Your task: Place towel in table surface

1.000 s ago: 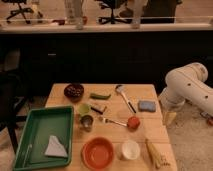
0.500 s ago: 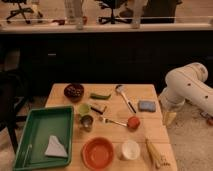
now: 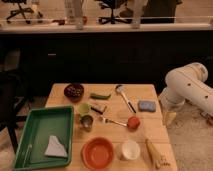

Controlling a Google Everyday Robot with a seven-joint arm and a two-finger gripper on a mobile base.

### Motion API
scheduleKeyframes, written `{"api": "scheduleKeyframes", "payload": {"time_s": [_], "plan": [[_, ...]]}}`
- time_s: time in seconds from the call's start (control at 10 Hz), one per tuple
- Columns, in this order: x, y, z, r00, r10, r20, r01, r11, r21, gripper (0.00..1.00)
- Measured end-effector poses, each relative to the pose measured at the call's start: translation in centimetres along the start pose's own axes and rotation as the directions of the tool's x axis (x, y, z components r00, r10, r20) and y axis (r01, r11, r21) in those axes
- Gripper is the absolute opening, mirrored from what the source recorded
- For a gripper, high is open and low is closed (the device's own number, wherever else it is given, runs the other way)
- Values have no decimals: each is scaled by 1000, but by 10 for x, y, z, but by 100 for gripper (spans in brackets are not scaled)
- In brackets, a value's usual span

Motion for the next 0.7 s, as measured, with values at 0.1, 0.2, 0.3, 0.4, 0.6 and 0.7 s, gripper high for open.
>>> {"api": "scheduleKeyframes", "payload": {"time_s": [0.1, 0.2, 0.3, 0.4, 0.6, 0.7], "plan": [[0, 0, 0, 1000, 0, 0, 0, 1000, 0, 80], [0, 0, 0, 1000, 0, 0, 0, 1000, 0, 80], [0, 0, 0, 1000, 0, 0, 0, 1000, 0, 80], [0, 0, 0, 1000, 0, 0, 0, 1000, 0, 80], [0, 1, 0, 1000, -9, 17, 9, 1000, 6, 80], [-9, 4, -3, 994, -45, 103, 42, 999, 31, 80]]}}
